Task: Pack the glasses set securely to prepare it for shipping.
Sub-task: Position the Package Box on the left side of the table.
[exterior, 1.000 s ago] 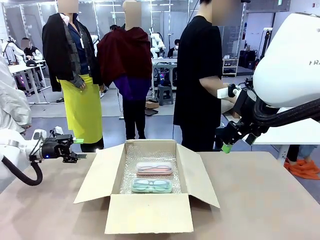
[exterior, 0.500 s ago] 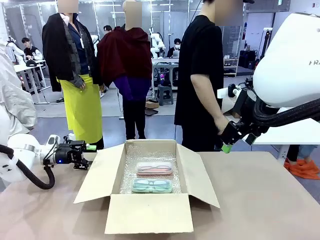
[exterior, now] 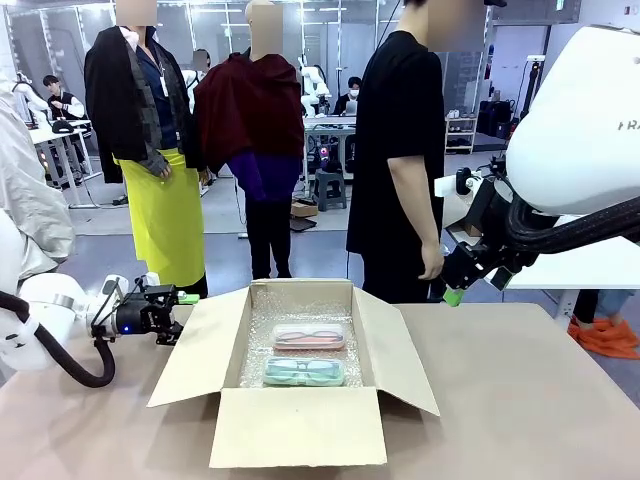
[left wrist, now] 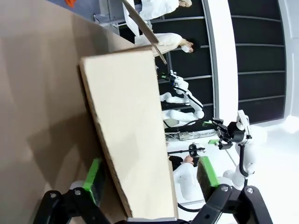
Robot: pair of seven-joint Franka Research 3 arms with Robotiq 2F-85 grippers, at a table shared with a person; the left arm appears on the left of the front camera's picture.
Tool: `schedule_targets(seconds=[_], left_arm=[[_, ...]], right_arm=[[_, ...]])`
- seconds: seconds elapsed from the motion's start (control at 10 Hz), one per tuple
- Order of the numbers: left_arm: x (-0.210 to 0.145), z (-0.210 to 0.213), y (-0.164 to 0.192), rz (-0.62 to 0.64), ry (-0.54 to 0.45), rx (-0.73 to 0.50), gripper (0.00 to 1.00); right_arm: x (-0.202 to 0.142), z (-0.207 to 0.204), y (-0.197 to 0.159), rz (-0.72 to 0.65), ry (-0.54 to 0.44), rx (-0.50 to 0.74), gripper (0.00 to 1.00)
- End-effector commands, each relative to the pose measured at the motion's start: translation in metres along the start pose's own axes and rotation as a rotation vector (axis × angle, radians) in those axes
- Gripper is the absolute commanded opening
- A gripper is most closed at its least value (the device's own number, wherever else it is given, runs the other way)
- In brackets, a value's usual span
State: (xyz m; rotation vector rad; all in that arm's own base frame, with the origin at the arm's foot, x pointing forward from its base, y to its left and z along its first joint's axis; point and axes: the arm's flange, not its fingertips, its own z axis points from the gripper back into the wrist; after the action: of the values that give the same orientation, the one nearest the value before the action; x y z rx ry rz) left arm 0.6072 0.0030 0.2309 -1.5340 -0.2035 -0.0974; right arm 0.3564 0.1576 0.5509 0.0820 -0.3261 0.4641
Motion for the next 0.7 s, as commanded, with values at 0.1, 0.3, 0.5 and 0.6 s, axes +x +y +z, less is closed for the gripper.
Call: schedule_targets(seconds=[0.1,0.3,0.5,0.6], left_arm=[[-0.03,0.009,-0.015,-0.017,-0.011,-0.046,0.65],[-0.036,0.007,-0.017,-0.02,-0.006,-0.029,0.05],[-0.037,0.009,-0.018,-0.026,-0.006,-0.035,0.0],[-0.036,0.01,-0.018,-0.027,-0.009,-0.033,0.0]], right_arm=[[0.001,0.0,-0.001,0.017,-0.011,-0.003,1.0],[0.001,0.0,-0.001,0.017,-0.011,-0.003,1.0],[0.001,0.0,-0.001,0.017,-0.011,-0.003,1.0],[0.001,0.0,-0.001,0.017,-0.011,-0.003,1.0]])
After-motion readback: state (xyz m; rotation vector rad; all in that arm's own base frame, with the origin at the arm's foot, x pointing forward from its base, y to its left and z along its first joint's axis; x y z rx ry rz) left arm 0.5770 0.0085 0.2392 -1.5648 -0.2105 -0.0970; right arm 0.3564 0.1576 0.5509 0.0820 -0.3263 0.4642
